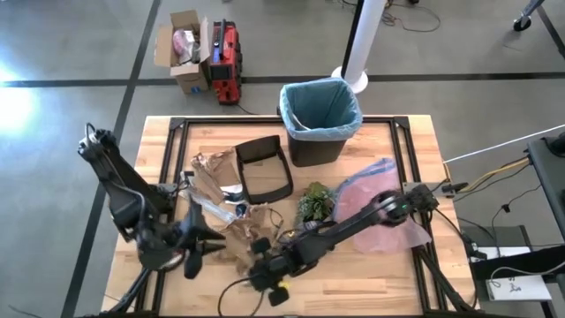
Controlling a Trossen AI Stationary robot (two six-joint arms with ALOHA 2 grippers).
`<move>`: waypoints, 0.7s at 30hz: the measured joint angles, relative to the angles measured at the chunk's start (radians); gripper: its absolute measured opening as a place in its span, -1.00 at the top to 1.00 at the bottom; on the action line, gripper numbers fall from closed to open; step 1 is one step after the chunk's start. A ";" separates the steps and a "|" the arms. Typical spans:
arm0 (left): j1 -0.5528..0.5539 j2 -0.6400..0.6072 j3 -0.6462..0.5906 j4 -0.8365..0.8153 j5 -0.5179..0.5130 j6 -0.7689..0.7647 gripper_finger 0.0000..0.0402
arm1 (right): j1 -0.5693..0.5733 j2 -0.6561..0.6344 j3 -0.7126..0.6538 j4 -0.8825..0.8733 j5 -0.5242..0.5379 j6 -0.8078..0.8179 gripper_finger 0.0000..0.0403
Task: Place trash/remove bag and relplace
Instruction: Put the brown napkin into the trash bin
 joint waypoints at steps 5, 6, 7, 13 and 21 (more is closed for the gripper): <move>0.001 -0.055 -0.015 -0.008 -0.133 0.031 0.51 | -0.018 -0.233 0.001 -0.044 0.112 -0.065 0.98; 0.001 -0.059 -0.019 -0.008 -0.149 0.048 0.50 | -0.026 -0.269 -0.005 -0.060 0.158 -0.056 0.99; 0.001 -0.060 -0.023 -0.010 -0.156 0.071 0.49 | -0.037 -0.297 -0.011 -0.084 0.213 -0.040 0.98; 0.023 -0.040 -0.025 0.046 -0.284 0.220 0.37 | -0.135 -0.487 -0.014 -0.318 0.642 0.232 0.96; 0.063 -0.017 -0.025 0.138 -0.295 0.422 0.20 | -0.354 -0.632 -0.018 -0.528 0.752 0.672 0.96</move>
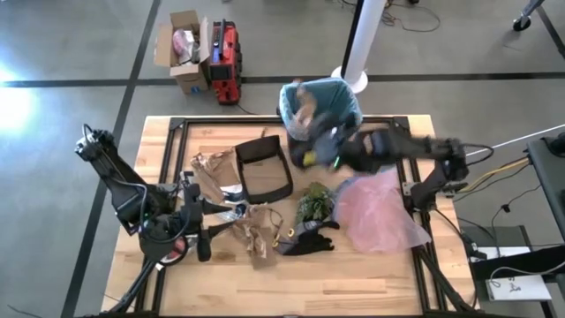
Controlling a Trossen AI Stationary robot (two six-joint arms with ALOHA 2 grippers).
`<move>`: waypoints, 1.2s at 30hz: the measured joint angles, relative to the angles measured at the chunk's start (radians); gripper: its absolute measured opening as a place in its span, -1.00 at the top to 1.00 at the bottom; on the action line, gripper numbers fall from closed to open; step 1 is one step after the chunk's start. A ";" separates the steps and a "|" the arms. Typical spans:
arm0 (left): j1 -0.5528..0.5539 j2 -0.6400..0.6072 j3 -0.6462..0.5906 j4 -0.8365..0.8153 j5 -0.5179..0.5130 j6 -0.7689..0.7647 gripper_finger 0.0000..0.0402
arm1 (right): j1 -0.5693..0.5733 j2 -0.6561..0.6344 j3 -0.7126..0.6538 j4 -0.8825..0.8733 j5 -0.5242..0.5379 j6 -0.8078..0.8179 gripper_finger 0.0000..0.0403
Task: Place trash/remove bag and relplace
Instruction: Put the brown napkin into the trash bin
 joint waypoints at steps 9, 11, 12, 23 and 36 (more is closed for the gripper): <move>0.007 0.019 0.000 -0.072 0.000 0.051 0.12 | -0.286 0.000 -0.002 -0.032 -0.324 0.301 0.71; 0.007 0.020 0.000 -0.102 0.001 0.049 0.13 | -0.319 0.014 -0.001 -0.029 -0.356 0.336 0.57; 0.007 0.022 0.000 -0.121 0.002 0.046 0.13 | -0.333 0.025 -0.001 -0.030 -0.359 0.354 0.49; 0.009 0.008 -0.015 -0.242 0.014 0.041 0.22 | -0.422 0.055 -0.002 -0.023 -0.418 0.489 -0.28; 0.088 -0.076 -0.243 -0.170 0.307 -0.154 0.14 | -0.164 0.034 0.037 0.045 -0.324 0.236 -0.39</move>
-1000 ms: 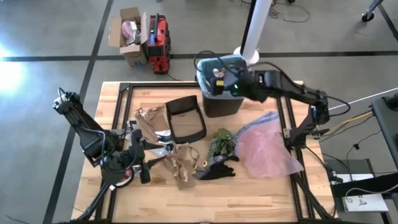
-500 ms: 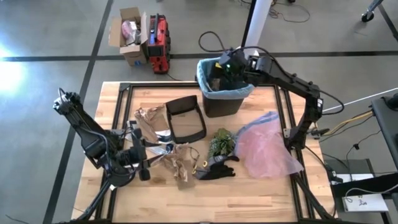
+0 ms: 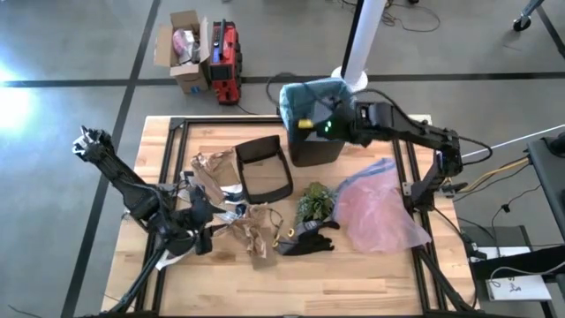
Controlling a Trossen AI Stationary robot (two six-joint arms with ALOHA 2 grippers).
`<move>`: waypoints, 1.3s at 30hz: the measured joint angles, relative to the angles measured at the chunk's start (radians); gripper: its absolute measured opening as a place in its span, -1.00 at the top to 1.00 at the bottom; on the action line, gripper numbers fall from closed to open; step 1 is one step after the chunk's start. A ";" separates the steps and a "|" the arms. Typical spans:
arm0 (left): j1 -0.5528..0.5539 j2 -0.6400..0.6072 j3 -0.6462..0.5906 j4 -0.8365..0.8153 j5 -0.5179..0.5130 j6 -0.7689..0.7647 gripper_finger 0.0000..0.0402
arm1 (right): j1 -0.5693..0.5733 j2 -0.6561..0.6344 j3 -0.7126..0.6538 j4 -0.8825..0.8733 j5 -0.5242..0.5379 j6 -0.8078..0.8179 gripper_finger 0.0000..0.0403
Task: Place trash/remove bag and relplace
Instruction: Put the brown napkin into the trash bin
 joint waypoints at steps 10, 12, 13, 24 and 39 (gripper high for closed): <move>0.211 0.019 -0.427 0.573 0.309 -0.037 0.03 | 0.193 0.003 -0.017 0.197 0.104 -0.008 -0.25; 0.241 0.043 -0.493 0.704 0.319 -0.027 0.02 | 0.204 0.003 -0.020 0.187 0.105 -0.005 -0.23; 0.251 0.055 -0.522 0.771 0.320 -0.011 0.02 | 0.207 0.003 -0.020 0.185 0.104 0.003 -0.23; 0.263 0.249 -0.711 1.179 0.282 0.064 0.31 | 0.207 0.022 -0.021 0.223 0.088 0.019 -0.11; 0.258 0.182 -0.598 1.187 0.394 0.197 0.97 | 0.250 0.138 -0.022 0.416 -0.007 -0.279 -0.04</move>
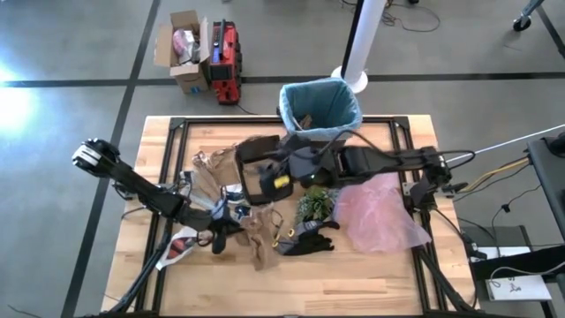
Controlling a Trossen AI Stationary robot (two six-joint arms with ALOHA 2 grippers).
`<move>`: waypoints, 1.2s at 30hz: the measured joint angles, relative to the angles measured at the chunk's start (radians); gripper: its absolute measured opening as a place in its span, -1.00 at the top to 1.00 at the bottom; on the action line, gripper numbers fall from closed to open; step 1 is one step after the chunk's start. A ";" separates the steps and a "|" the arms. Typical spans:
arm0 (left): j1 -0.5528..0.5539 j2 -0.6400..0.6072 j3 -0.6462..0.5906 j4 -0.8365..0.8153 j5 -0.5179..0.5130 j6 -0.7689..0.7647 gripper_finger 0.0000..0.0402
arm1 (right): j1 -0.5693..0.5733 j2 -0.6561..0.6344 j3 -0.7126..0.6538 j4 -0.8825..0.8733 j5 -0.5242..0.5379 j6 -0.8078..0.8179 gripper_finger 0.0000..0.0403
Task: Place trash/remove bag and relplace
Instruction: Put the brown napkin into the trash bin
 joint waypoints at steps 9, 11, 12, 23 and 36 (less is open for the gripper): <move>0.000 -0.160 0.145 -0.051 -0.100 0.171 0.99 | 0.046 0.060 0.000 0.137 -0.080 -0.166 -0.19; 0.005 -0.190 0.185 -0.098 -0.154 0.227 0.99 | 0.045 0.049 -0.001 0.142 -0.079 -0.166 -0.22; 0.010 -0.198 0.210 -0.103 -0.177 0.260 0.99 | 0.046 0.038 -0.001 0.147 -0.080 -0.169 -0.24; 0.265 -0.184 0.522 -0.257 -0.232 0.462 0.99 | 0.047 -0.105 -0.001 0.099 -0.080 -0.332 -0.26; 0.638 0.175 1.019 -0.332 -0.079 0.510 0.99 | 0.046 -0.328 0.001 -0.251 0.297 -0.550 -0.26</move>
